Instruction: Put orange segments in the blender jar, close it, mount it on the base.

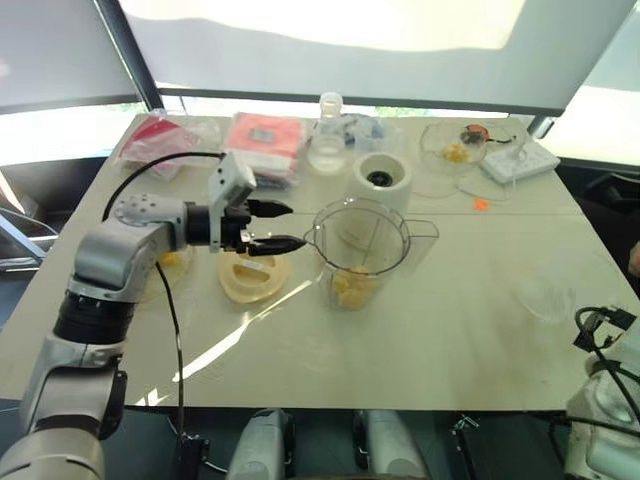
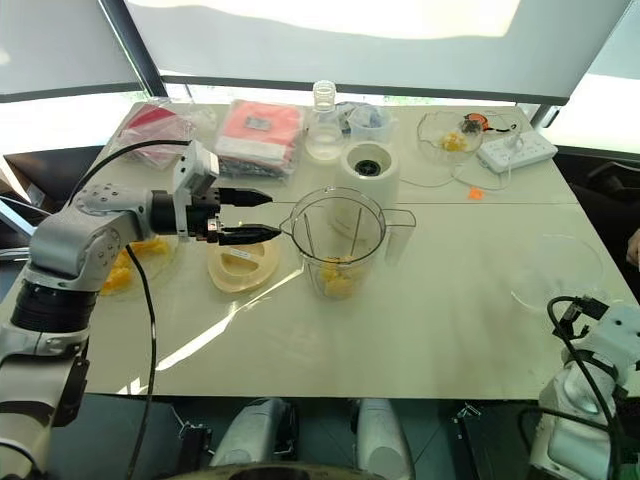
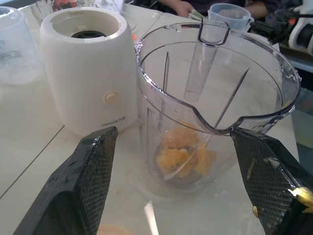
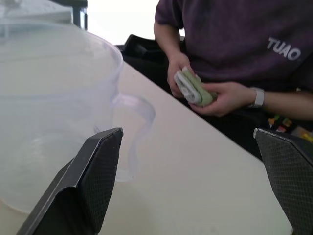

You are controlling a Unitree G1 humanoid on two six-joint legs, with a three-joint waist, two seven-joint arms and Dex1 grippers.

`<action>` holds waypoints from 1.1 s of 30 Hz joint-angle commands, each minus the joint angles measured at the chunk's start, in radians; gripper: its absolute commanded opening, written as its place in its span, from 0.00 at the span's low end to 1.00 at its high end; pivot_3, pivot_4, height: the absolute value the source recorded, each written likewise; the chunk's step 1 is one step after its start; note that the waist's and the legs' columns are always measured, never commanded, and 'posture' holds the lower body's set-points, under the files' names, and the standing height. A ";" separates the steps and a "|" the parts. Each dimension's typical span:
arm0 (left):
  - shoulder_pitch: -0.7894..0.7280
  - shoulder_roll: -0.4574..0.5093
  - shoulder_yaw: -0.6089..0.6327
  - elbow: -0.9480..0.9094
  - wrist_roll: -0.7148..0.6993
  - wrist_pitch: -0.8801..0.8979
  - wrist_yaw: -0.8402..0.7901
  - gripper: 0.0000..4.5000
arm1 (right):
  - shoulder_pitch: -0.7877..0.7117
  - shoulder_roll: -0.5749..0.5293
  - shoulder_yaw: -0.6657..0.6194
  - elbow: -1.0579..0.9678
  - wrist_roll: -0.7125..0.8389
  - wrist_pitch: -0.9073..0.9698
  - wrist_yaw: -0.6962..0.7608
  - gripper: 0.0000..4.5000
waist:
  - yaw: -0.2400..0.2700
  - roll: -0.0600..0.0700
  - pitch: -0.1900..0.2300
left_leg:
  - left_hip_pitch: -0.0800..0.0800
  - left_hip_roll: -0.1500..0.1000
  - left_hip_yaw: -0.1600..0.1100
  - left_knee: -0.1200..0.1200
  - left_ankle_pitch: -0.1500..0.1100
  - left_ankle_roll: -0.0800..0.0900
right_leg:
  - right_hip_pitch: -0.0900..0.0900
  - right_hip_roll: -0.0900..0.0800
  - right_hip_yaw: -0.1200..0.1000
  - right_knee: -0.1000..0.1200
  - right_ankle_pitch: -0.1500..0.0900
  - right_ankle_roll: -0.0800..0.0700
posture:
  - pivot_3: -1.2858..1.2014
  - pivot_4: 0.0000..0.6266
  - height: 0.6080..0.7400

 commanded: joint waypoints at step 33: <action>-0.555 -0.193 -0.344 1.303 0.739 -1.040 -0.291 0.85 | 0.674 -0.605 -0.689 -0.641 1.279 0.506 0.552 0.99 | 0.034 -0.016 0.005 | -0.006 -0.001 -0.002 0.000 -0.003 0.004 | 0.000 -0.002 -0.003 -0.007 -0.002 0.003 | 0.52 0.24 1.00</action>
